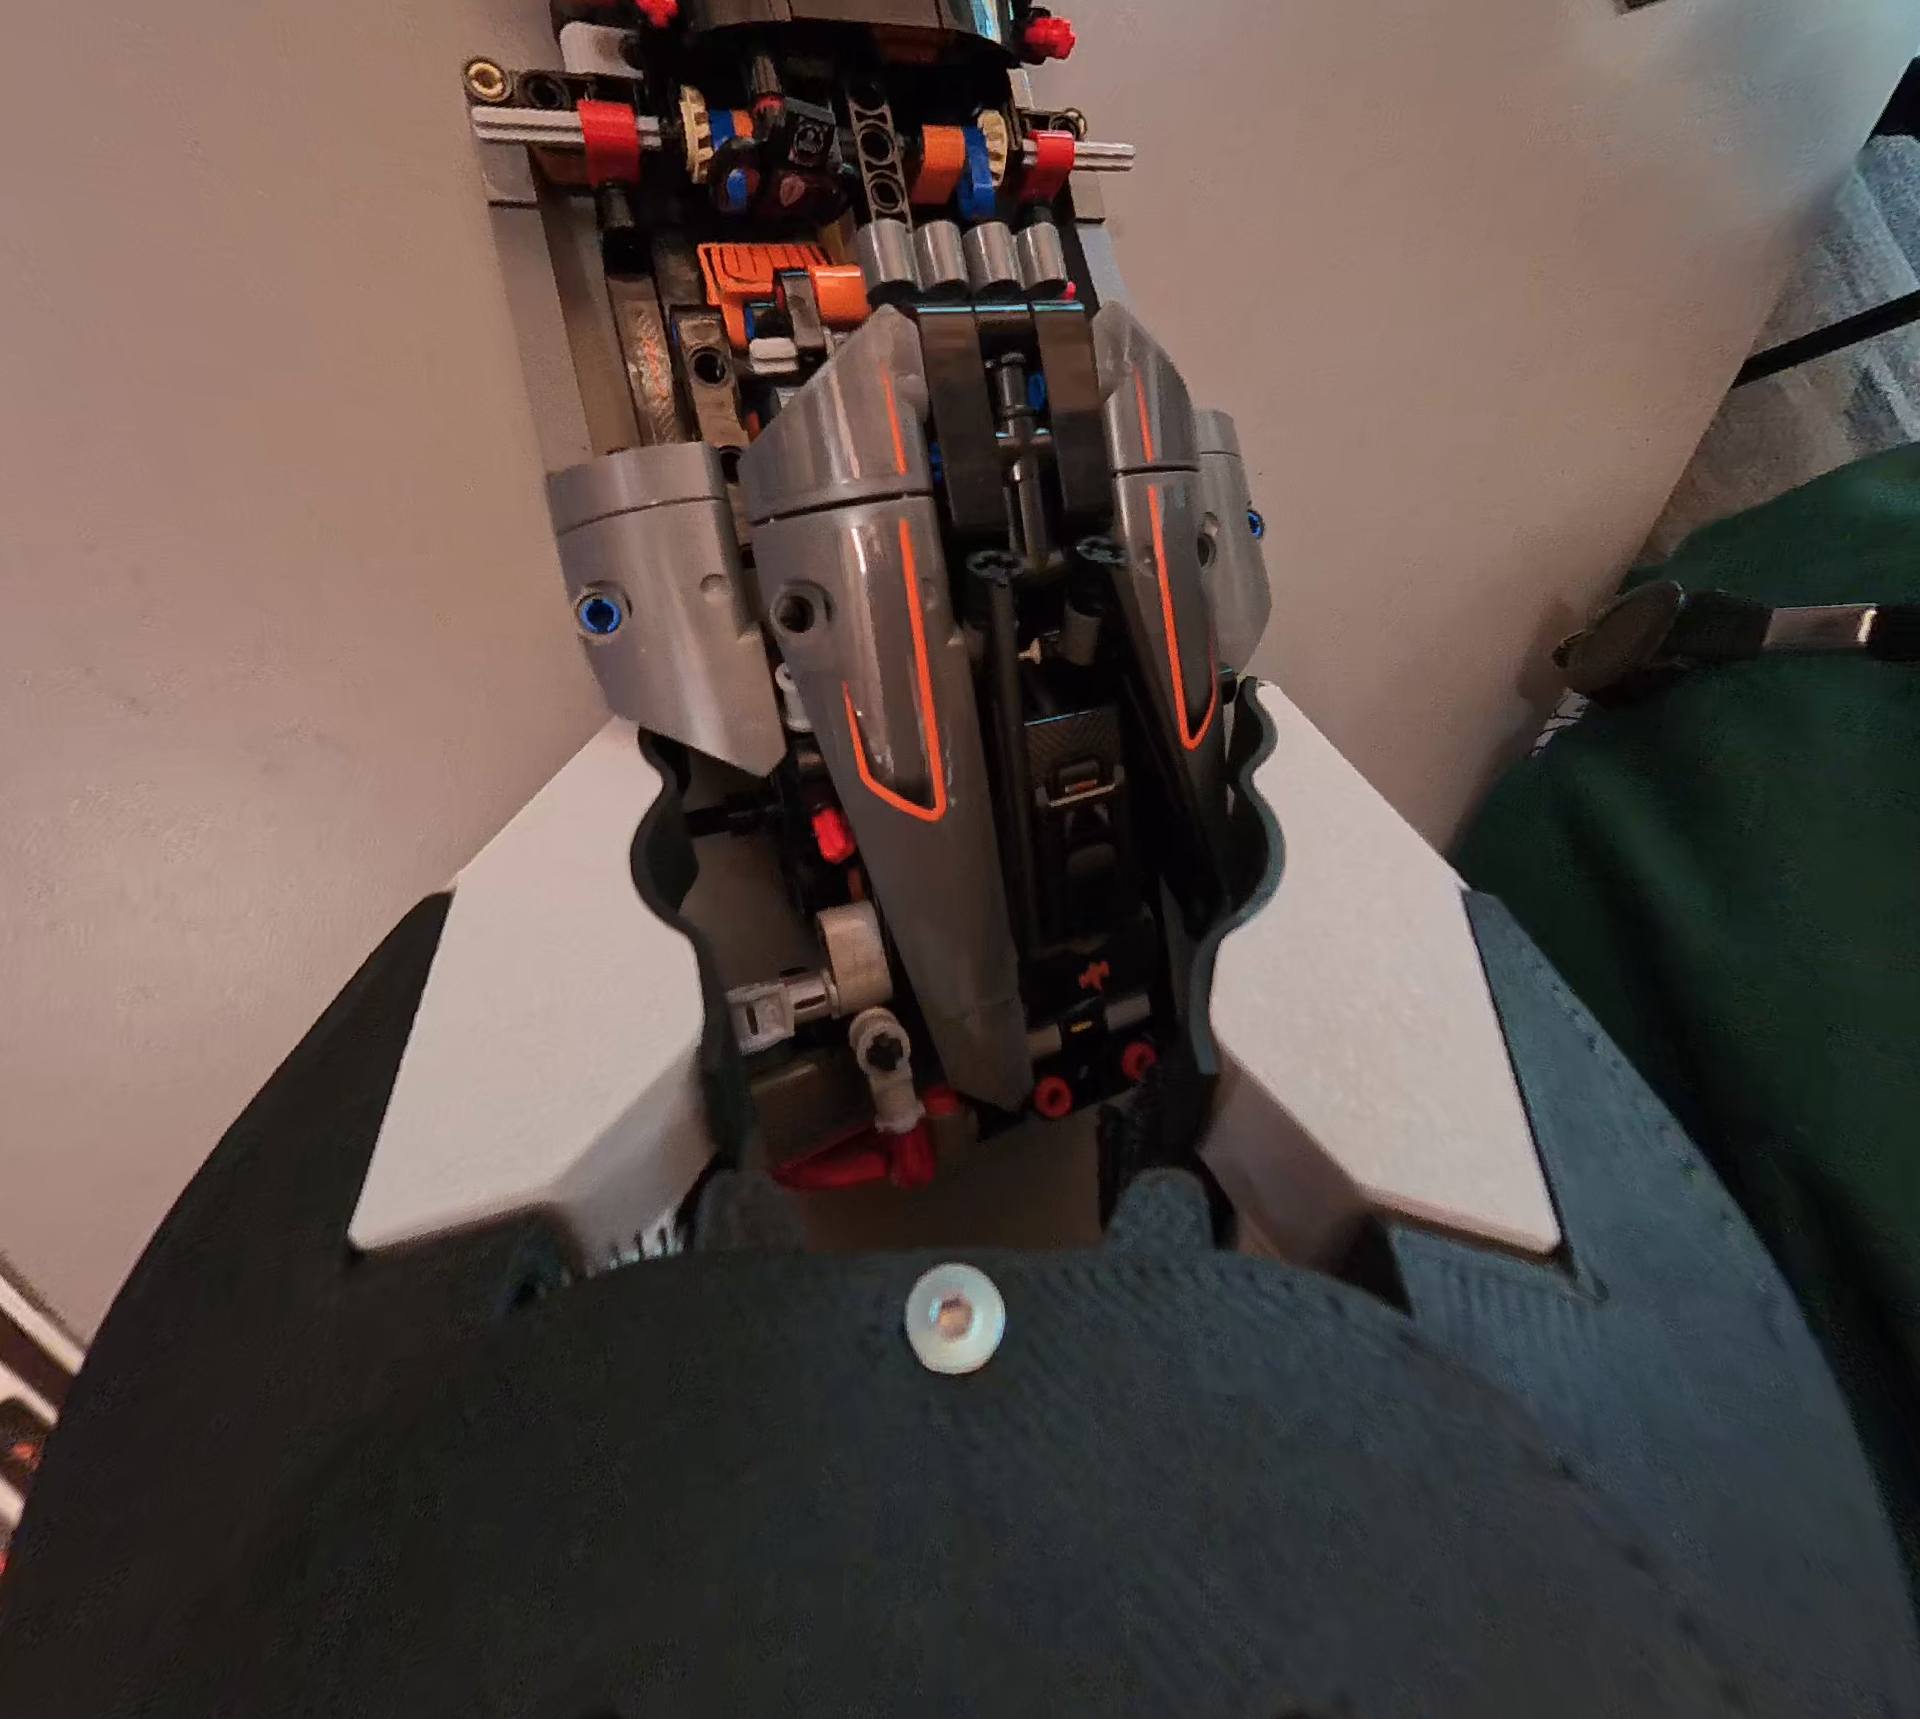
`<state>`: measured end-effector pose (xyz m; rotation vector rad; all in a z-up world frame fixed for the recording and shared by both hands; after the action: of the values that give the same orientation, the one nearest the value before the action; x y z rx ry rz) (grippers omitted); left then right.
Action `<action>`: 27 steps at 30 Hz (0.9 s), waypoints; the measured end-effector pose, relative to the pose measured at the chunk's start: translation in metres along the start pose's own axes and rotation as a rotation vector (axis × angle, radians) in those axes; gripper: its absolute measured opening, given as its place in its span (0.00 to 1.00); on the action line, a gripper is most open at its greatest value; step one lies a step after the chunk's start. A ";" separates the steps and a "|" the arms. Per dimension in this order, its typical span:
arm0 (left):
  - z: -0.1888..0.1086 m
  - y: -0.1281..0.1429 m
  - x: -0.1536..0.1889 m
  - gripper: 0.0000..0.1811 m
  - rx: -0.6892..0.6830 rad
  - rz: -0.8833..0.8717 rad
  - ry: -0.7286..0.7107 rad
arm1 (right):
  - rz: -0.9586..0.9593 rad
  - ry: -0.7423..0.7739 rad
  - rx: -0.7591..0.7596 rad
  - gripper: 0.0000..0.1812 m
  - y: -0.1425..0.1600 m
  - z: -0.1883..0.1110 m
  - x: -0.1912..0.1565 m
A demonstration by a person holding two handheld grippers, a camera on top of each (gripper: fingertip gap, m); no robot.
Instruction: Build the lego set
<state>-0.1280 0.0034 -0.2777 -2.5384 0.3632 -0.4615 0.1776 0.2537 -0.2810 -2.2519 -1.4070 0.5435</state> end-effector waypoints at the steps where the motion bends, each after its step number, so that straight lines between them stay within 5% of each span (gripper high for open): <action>1: 0.000 0.000 0.000 0.56 -0.004 0.001 0.004 | -0.017 0.002 -0.001 0.05 -0.001 0.003 -0.001; 12: -0.001 0.002 0.000 0.55 0.006 -0.009 0.000 | 0.117 -0.018 -0.015 0.12 -0.002 0.015 -0.004; 27: -0.003 0.002 0.000 0.56 0.041 -0.037 0.002 | 0.057 0.039 0.034 0.03 -0.005 0.011 -0.009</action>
<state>-0.1299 0.0004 -0.2770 -2.5091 0.3046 -0.4813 0.1643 0.2487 -0.2868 -2.2693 -1.3080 0.5357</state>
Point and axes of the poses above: each gripper's, where its closed fingertips meet, z out along the fingers, y out of its underside, x = y × z across the jaws, the point moved 2 cm from there along -z, back along the fingers, and after that the axes turned 7 degrees about -y, right-handed, at the moved point
